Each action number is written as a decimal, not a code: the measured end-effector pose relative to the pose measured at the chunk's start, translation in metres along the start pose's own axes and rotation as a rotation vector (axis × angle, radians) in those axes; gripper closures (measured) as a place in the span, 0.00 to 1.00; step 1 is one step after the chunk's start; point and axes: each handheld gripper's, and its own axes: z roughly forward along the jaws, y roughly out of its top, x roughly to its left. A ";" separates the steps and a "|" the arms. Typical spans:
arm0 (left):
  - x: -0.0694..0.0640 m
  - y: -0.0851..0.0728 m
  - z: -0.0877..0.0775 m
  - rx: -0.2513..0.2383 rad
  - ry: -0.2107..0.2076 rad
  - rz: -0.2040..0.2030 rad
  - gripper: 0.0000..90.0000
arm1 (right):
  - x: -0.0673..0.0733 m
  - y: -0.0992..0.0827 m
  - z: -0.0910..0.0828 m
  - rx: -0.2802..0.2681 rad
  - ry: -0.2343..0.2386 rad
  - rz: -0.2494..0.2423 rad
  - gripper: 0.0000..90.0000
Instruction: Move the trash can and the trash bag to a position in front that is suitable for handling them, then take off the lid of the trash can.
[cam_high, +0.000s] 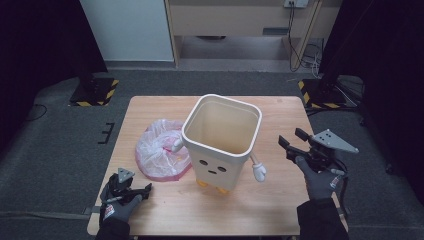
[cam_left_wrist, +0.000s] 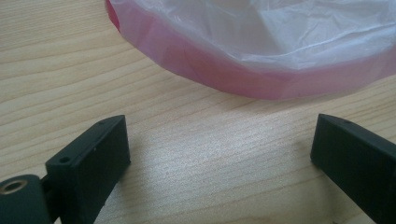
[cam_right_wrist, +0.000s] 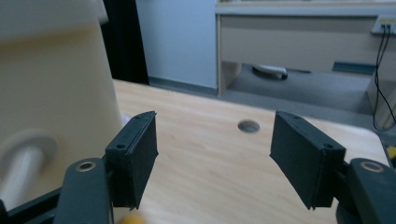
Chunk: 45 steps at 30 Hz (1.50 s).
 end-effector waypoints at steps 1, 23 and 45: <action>0.000 0.000 0.000 0.000 0.000 0.000 0.04 | 0.002 0.005 0.001 -0.009 0.005 0.004 0.35; -0.001 0.001 0.001 0.006 -0.002 -0.001 0.02 | 0.046 0.104 0.032 -0.073 0.164 -0.011 0.36; -0.002 0.002 0.002 0.013 -0.004 0.001 0.00 | 0.067 0.110 0.095 0.081 0.295 0.041 0.44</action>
